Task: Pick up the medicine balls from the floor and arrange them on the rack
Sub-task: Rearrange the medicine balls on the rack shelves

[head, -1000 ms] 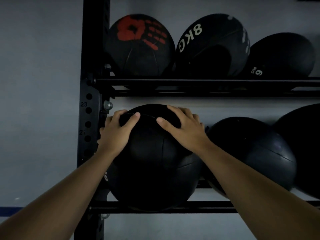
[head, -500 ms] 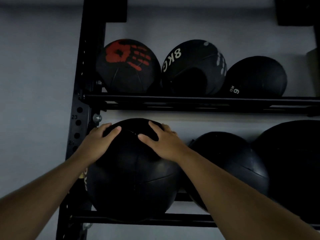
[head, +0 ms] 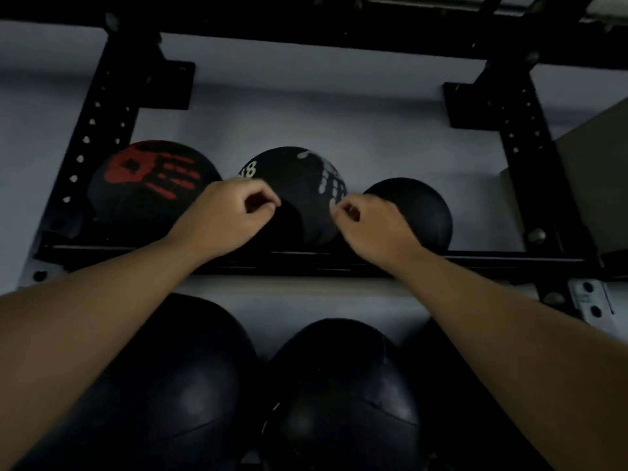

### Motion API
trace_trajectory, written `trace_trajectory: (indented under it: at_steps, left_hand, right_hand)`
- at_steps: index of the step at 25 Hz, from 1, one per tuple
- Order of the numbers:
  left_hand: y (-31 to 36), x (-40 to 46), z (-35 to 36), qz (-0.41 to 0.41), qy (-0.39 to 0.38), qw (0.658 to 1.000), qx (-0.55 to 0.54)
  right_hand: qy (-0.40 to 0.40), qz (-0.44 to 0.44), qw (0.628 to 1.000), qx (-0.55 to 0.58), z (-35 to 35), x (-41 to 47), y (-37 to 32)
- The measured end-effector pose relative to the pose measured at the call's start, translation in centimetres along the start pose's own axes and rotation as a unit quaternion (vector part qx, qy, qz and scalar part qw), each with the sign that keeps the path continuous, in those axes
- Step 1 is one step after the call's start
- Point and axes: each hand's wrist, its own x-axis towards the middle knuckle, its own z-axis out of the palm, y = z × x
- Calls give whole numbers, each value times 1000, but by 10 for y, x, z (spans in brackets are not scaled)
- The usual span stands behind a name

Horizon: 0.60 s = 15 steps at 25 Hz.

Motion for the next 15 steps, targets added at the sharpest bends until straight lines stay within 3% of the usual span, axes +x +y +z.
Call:
trace_trajectory:
  at_steps: [4,8,12,15]
  left_hand:
    - [43,53,61,33,15,999,-33]
    - [69,86,124,14,26,996,-82]
    - [84,101,181,-4,2,998,-56]
    - [94,116,216,-40,-23,999,-26]
  right_hand:
    - [68,35,996,-41,-49,19,48]
    - [82,45,992,-80,-82,32,98]
    - [42,54,996,-60,-92,47,147]
    - [12,120,992,-38,-78,60,183]
